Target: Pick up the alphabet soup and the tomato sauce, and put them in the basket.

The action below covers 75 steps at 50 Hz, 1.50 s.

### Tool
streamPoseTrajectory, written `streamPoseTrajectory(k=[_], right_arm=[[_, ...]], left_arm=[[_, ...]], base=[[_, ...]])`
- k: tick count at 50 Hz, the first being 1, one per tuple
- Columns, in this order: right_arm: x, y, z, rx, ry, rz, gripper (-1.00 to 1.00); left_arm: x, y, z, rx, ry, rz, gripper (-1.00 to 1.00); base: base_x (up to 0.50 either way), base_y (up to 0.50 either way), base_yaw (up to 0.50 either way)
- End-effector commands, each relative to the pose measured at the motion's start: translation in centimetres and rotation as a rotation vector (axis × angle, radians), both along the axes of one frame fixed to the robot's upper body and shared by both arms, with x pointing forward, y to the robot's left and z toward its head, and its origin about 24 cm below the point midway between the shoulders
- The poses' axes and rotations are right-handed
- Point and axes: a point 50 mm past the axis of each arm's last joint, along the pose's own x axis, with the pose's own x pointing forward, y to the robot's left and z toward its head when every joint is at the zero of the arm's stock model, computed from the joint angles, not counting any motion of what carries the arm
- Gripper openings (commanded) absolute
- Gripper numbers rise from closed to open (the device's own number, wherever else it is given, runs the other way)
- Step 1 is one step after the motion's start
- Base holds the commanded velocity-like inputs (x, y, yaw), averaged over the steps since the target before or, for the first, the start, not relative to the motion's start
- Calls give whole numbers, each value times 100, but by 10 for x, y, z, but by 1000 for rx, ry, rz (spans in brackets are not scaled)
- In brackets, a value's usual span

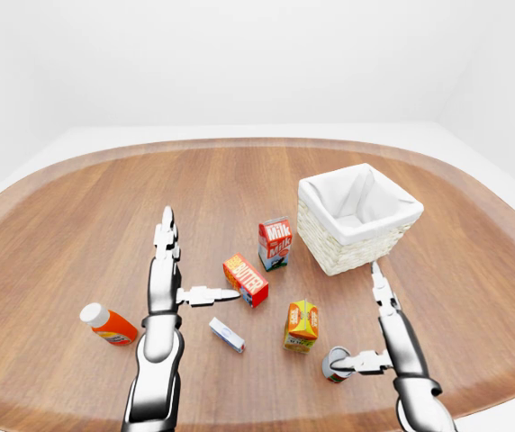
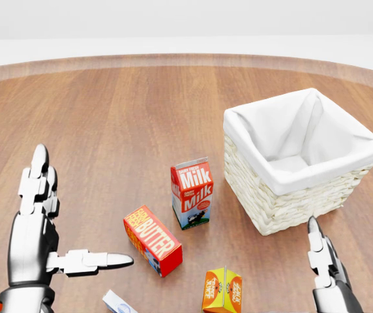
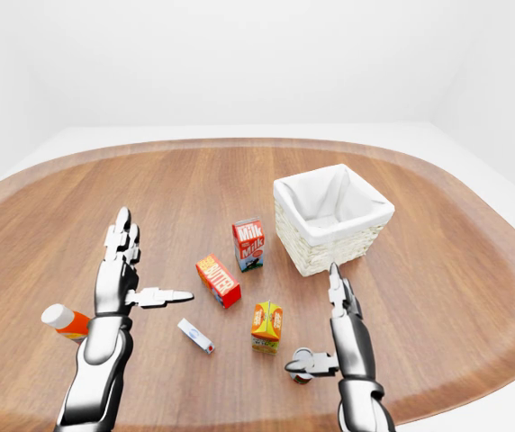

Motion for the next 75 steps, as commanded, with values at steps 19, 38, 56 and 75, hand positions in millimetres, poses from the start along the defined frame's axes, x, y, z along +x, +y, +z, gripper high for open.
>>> streamPoseTrajectory(k=[19, 38, 56, 75], right_arm=[[-6, 1, -22, -35, 81, -20, 100], [-13, 6, -36, -70, 125, -16, 100], [-18, 9, -50, -110, 165, -12, 100], [-19, 11, -63, -140, 195, -10, 100]], left_arm=[[-1, -1, 2, 2, -8, -7, 100], [-1, 0, 0, 0, 3, -5, 100], [-3, -2, 5, 3, -22, -10, 100], [-1, -2, 3, 2, -11, -8, 100]], base=[[0, 0, 0], [0, 0, 0], [0, 0, 0], [0, 0, 0]])
